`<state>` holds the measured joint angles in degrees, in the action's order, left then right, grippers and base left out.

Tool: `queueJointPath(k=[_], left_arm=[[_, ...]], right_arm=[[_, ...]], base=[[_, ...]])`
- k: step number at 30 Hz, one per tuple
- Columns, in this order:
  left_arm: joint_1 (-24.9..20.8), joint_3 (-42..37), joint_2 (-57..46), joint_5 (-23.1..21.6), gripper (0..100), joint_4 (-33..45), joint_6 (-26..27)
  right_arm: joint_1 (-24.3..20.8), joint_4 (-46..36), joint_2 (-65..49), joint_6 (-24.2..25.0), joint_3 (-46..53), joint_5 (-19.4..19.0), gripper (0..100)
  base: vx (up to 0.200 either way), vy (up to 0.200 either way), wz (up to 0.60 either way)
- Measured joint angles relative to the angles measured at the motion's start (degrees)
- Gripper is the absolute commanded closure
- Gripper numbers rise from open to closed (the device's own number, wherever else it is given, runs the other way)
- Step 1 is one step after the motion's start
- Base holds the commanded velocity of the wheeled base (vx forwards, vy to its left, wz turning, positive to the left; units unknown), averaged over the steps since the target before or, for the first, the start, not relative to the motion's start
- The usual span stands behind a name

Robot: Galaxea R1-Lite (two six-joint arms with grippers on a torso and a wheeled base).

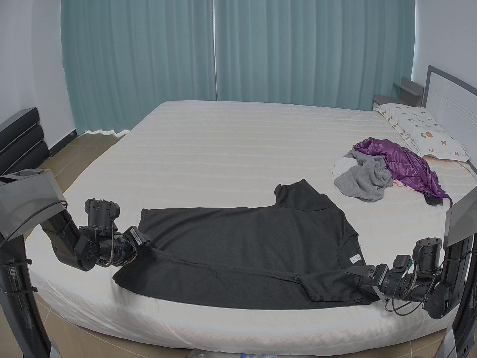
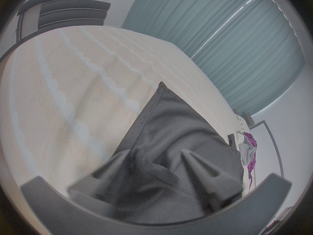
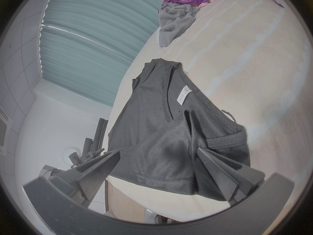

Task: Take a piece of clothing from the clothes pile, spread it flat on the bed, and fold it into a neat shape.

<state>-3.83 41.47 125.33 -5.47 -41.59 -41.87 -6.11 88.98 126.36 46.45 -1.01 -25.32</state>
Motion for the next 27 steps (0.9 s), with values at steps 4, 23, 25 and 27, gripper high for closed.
queueJointPath(k=[4,23,25,27], left_arm=[[0.35,-0.35,-0.20,0.01,100,0.07,-0.11],[0.91,-4.68,-7.36,0.11,100,0.44,-0.13],[0.80,-4.88,-7.69,0.12,100,0.49,-0.13],[0.74,-5.06,-7.91,0.12,100,0.51,-0.11]], right_arm=[[-0.09,-0.02,-0.04,-0.22,0.00,1.01,0],[-0.96,-0.02,4.24,-10.76,-13.31,2.15,0],[-0.96,0.00,5.27,-12.24,-14.28,2.15,0],[-0.91,0.00,6.23,-13.58,-14.88,2.15,0]], base=[[0.000,0.000,0.00],[0.000,0.000,0.00],[0.000,0.000,0.00],[0.000,0.000,0.00]])
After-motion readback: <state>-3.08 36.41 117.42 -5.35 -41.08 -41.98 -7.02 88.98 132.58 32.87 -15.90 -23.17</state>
